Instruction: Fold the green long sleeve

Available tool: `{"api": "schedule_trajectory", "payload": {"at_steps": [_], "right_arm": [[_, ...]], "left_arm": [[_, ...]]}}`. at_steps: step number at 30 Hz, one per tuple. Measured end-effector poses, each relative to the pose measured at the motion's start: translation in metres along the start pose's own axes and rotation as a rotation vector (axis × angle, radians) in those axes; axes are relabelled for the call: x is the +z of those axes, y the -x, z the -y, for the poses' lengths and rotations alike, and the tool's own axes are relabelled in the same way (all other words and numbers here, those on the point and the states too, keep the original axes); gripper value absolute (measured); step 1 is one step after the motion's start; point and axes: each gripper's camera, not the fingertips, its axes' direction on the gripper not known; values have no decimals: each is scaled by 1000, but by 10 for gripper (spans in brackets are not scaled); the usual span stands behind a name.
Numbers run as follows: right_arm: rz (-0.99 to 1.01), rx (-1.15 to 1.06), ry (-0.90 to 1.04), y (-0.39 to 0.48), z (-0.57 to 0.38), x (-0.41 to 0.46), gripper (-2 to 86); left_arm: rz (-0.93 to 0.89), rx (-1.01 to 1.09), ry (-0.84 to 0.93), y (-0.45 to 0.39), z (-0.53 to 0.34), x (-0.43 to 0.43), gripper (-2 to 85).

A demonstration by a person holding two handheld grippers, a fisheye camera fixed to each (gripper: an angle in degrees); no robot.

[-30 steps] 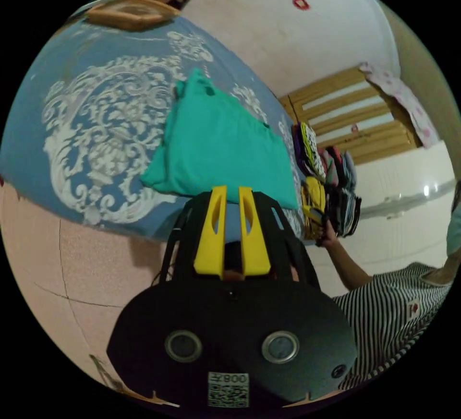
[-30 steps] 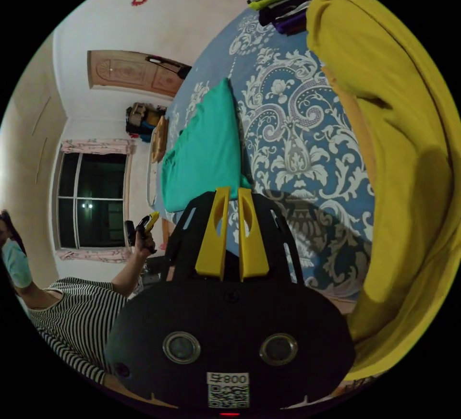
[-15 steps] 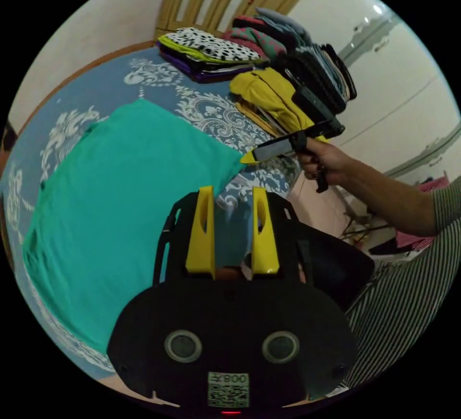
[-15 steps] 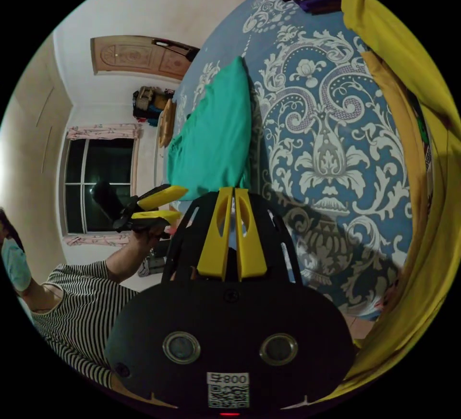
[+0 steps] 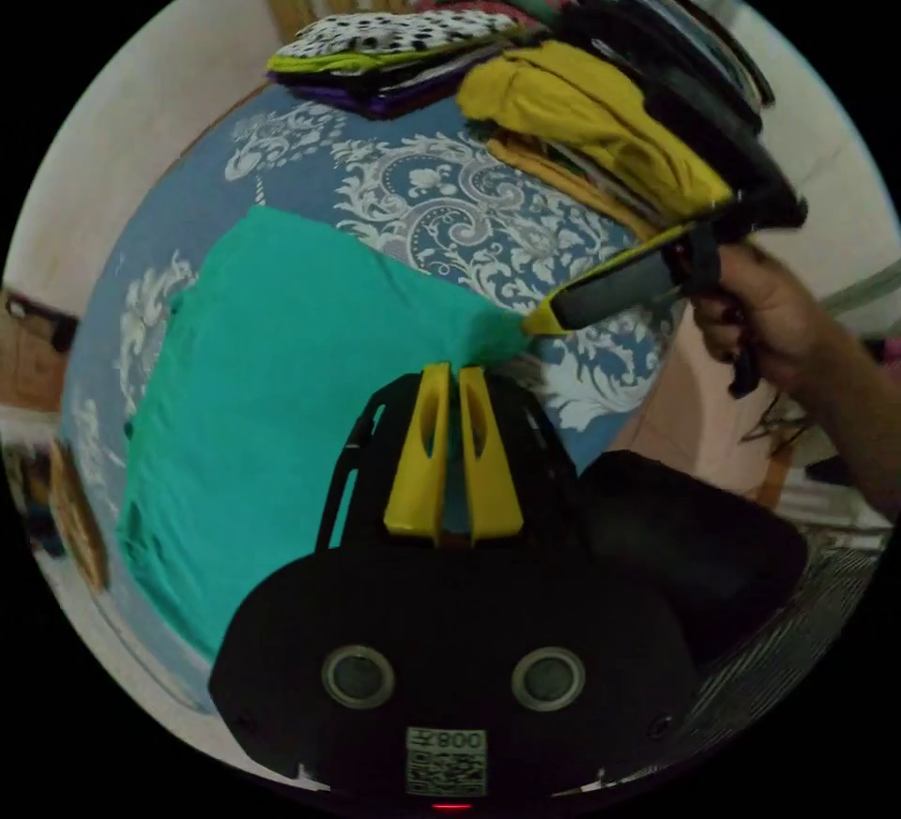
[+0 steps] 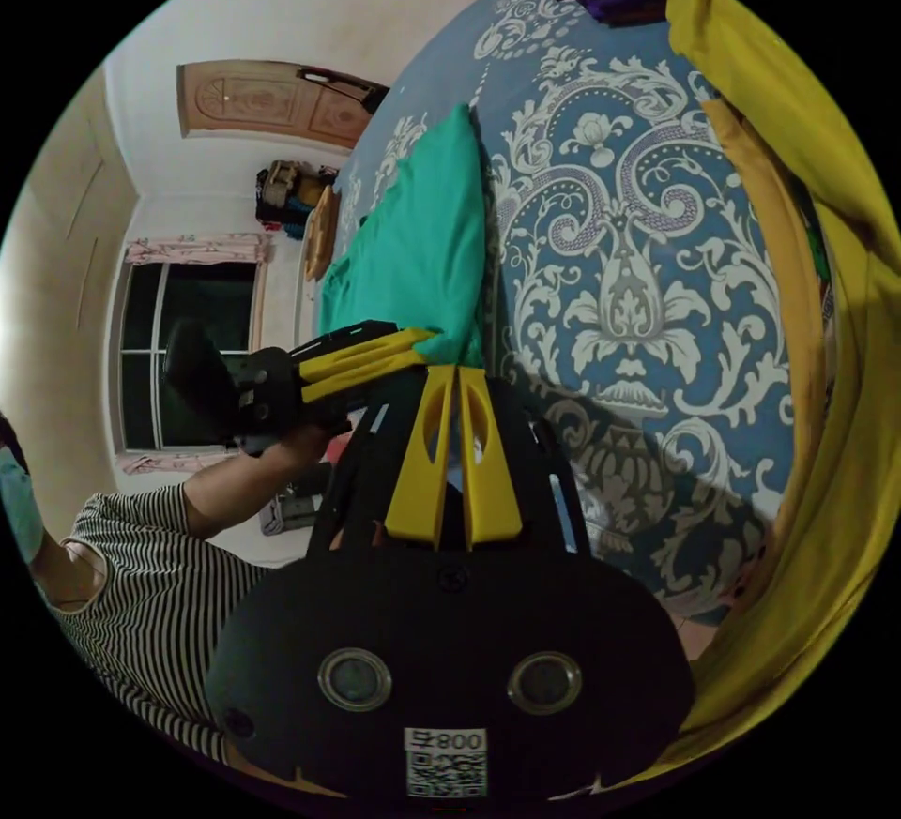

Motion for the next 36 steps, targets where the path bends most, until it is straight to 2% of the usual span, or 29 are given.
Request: {"api": "schedule_trajectory", "payload": {"at_steps": [5, 8, 13, 21, 36], "right_arm": [[-50, 50, -63, -5, 19, -6, 10], [-1, 79, -93, -7, 40, -6, 20], [106, 111, -117, -3, 89, 1, 47], [160, 119, -100, 21, 157, 18, 80], [43, 77, -31, 98, 252, 60, 88]], "left_arm": [[-459, -420, -201, 73, -18, 27, 15], [-542, -517, -260, 90, -26, 45, 14], [-552, -515, -290, 93, -19, 64, 14], [-555, -497, -304, 92, -3, 92, 14], [-475, -388, -226, 65, 25, 125, 17]]}}
